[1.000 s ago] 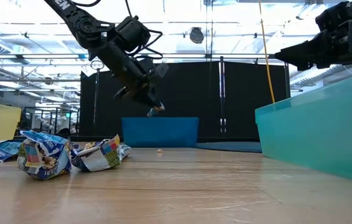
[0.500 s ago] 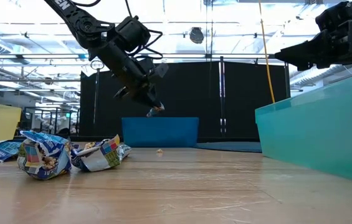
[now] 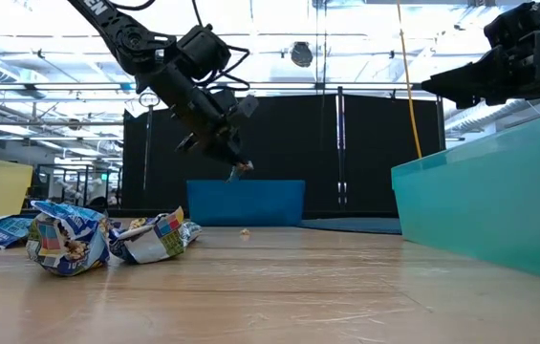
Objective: Pick and place Granola Bars by type
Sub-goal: Put the red granola bar into the blue bin
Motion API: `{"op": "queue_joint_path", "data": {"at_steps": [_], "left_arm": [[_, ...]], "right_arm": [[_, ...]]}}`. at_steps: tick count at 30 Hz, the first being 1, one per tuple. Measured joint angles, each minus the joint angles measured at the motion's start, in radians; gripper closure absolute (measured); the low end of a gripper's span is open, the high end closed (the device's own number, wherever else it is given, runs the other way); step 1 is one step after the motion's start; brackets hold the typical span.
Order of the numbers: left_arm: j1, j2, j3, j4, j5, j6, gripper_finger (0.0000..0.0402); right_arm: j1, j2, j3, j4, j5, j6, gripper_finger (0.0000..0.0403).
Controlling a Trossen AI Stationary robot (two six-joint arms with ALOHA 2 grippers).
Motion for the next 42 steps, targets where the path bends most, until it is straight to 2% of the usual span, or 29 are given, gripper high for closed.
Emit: {"op": "queue_joint_path", "data": {"at_steps": [7,33,37,42], "left_arm": [[0.0,0.0,0.0,0.0,0.033,-0.004,0.0336],[0.0,0.0,0.0,0.0,0.052,-0.001,0.0331],[0.0,-0.001,0.0,-0.017,0.052,-0.021,0.0308],[0.0,-0.001,0.0,-0.039,0.051,-0.04,0.0257]], "right_arm": [[0.0,0.0,0.0,0.0,0.0,0.0,0.0277],[0.0,0.0,0.0,0.0,0.0,0.0,0.0277],[0.0,0.0,0.0,0.0,0.0,0.0,0.0277],[0.0,0.0,0.0,0.0,0.0,0.0,0.0277]]}}
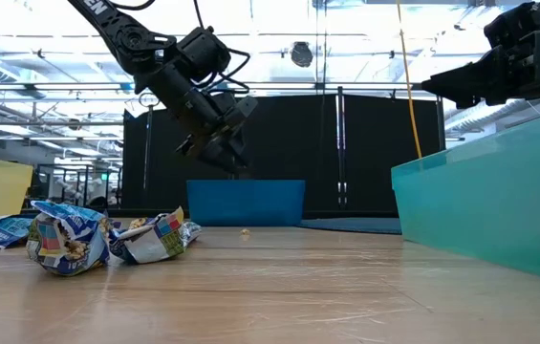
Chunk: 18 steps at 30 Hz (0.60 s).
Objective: Pick and place Granola Bars by type
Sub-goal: Put the red granola bar into the blue bin, then put the blue granola bar into the yellow bin
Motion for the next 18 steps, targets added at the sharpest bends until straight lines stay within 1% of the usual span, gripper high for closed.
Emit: {"op": "queue_joint_path", "data": {"at_steps": [4,7,10,13,15,18], "left_arm": [[0.0,0.0,0.0,0.0,-0.008,-0.005,0.022],[0.0,0.0,0.0,0.0,-0.01,-0.003,0.0201],[0.0,0.0,0.0,-0.005,-0.01,0.006,0.0191],[0.0,0.0,0.0,-0.005,0.014,0.007,0.019],[0.0,0.0,0.0,-0.005,0.06,0.007,0.019],[0.0,-0.001,0.0,-0.005,0.185,0.007,0.019]], "right_arm": [[0.0,0.0,0.0,0.0,0.0,0.0,0.0277],[0.0,0.0,0.0,0.0,0.0,0.0,0.0277],[0.0,0.0,0.0,0.0,0.0,0.0,0.0277],[0.0,0.0,0.0,0.0,0.0,0.0,0.0277],[0.0,0.0,0.0,0.0,0.0,0.0,0.0277],[0.0,0.0,0.0,0.0,0.0,0.0,0.0277]]}}
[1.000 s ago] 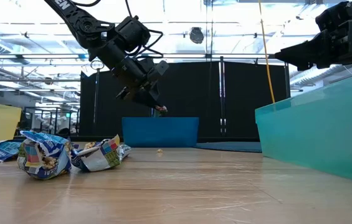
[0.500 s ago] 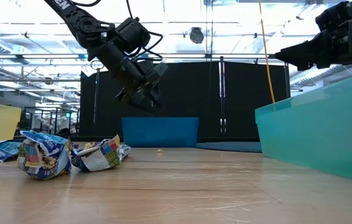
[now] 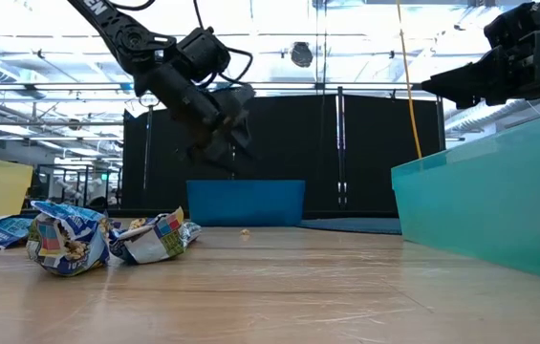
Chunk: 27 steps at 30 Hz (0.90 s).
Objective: Pick and place Granola Bars by type
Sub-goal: Put the blue granola bar into the yellow bin
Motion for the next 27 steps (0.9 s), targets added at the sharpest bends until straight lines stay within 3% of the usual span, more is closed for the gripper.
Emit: {"op": "queue_joint_path", "data": {"at_steps": [5,11,17,23,27], "left_arm": [[-0.01,-0.034,0.0,-0.012,0.233,0.017,0.019],[-0.109,-0.132,0.0,-0.085,0.251,0.053,0.019],[-0.276,-0.18,-0.001,-0.222,0.159,-0.022,0.019],[-0.44,-0.179,0.0,-0.404,0.089,-0.347,0.019],[-0.523,-0.178,0.0,-0.525,-0.033,-0.504,0.019]], "right_arm": [[0.0,0.0,0.0,0.0,0.0,0.0,0.0277],[0.0,0.0,0.0,0.0,0.0,0.0,0.0277],[0.0,0.0,0.0,0.0,0.0,0.0,0.0277],[0.0,0.0,0.0,0.001,0.0,0.0,0.0277],[0.0,0.0,0.0,0.002,0.0,0.0,0.0277]]}}
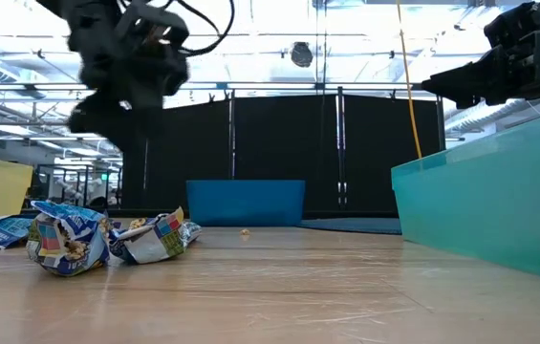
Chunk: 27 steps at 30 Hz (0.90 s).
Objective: Pick and place Granola Bars by type
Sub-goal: Put the blue granola bar into the yellow bin
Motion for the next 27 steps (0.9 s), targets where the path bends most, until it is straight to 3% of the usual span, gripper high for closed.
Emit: {"op": "queue_joint_path", "data": {"at_steps": [6,14,27], "left_arm": [[-0.057,0.006,0.0,-0.147,-0.166,-0.163,0.019],[-0.072,0.006,-0.015,-0.2,-0.168,-0.279,0.019],[-0.071,0.039,-0.069,-0.188,-0.133,-0.316,0.019]], "right_arm": [[0.0,0.0,0.0,0.0,0.0,0.0,0.0277],[0.0,0.0,0.0,0.0,0.0,0.0,0.0277],[0.0,0.0,0.0,0.001,0.0,0.0,0.0277]]}}
